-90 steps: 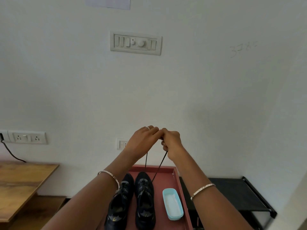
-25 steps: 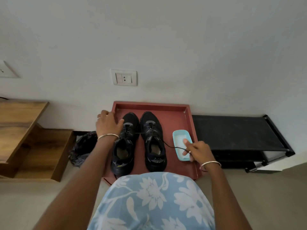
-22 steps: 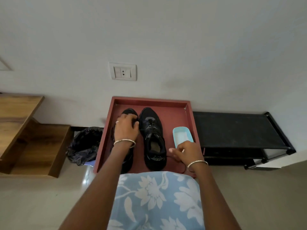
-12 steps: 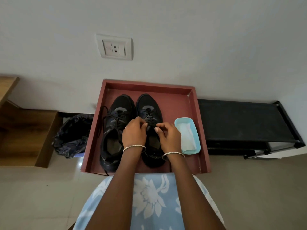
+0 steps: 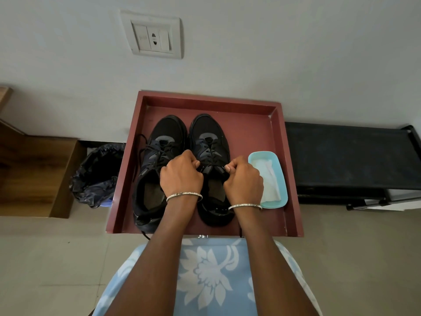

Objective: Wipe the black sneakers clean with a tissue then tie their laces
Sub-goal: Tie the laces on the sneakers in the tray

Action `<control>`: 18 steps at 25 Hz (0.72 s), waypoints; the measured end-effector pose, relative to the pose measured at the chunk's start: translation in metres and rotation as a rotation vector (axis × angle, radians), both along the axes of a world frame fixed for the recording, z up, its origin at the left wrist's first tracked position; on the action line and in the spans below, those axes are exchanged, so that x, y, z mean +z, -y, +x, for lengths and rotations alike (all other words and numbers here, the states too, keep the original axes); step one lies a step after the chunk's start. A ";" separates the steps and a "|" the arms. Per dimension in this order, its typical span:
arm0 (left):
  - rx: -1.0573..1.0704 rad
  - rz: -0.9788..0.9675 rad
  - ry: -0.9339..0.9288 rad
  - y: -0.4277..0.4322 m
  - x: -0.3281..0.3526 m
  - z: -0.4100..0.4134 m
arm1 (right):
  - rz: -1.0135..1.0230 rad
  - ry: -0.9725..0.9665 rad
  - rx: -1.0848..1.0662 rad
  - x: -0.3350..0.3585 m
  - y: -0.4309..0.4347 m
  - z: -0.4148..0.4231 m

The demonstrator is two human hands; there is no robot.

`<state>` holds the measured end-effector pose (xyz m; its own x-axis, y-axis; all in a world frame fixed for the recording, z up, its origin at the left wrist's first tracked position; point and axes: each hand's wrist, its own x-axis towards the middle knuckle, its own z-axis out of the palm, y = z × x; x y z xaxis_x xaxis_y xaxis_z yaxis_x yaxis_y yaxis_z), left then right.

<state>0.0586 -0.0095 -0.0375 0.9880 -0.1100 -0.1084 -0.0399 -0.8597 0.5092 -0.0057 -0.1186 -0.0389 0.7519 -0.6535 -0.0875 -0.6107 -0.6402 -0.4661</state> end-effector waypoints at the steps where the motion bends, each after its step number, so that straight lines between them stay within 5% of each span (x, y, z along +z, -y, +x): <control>1: 0.007 0.010 0.002 0.001 0.000 0.000 | -0.011 0.007 -0.012 0.001 -0.002 0.001; 10: -0.199 0.147 0.128 -0.010 -0.002 0.010 | 0.231 0.096 0.084 -0.003 0.011 -0.003; 18: -0.160 0.178 0.112 -0.005 0.000 0.009 | 0.156 -0.013 0.009 -0.007 0.015 0.005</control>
